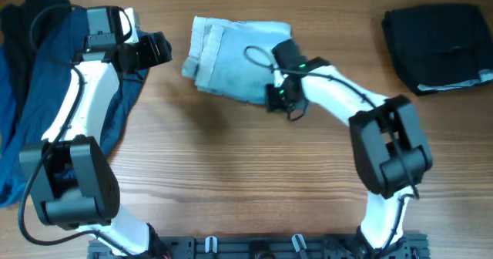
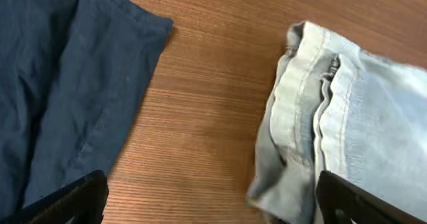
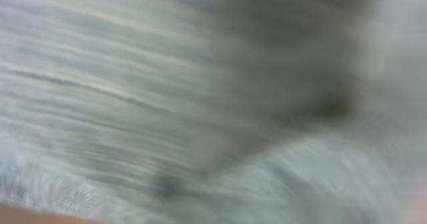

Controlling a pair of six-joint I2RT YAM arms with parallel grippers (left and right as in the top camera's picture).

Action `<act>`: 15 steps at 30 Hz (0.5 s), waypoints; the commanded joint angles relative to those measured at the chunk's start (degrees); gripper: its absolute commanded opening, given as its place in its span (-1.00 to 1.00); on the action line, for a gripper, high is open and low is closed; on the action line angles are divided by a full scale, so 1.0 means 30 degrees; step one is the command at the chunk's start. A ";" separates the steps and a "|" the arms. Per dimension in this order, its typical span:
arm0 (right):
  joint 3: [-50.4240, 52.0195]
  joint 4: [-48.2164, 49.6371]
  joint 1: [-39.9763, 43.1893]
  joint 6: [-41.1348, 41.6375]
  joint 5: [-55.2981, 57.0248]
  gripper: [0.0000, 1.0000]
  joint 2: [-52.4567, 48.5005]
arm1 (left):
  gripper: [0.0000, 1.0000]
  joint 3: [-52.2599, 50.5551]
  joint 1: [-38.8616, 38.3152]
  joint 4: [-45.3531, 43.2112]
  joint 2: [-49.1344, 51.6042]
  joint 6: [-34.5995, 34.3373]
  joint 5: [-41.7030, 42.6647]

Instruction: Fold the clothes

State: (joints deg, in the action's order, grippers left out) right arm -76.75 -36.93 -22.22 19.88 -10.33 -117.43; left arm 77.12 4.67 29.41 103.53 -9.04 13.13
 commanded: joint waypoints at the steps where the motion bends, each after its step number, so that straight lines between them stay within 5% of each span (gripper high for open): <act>1: 0.0073 0.1129 0.2324 0.0036 0.3016 -0.90 -0.0291 | 1.00 0.0284 -0.0022 0.0087 0.0175 0.0386 -0.0029; 7: 0.0066 0.9340 0.4044 0.1107 -0.0495 -0.69 -0.0291 | 0.99 0.0262 -0.0022 0.0160 0.0248 0.0386 0.0328; 10: -0.0474 1.0914 0.4065 0.1887 -0.0510 -0.19 -0.0197 | 1.00 0.0262 -0.0015 0.0138 0.0248 0.0393 0.0321; 15: -0.2980 0.5158 0.4167 0.1851 -0.3606 0.74 0.1705 | 0.99 0.0291 0.0138 -0.0131 0.0240 0.1158 0.0240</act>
State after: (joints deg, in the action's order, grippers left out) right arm -80.68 -15.57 -9.72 24.71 -13.26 -117.32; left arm 77.12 4.67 29.76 103.57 -8.58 13.41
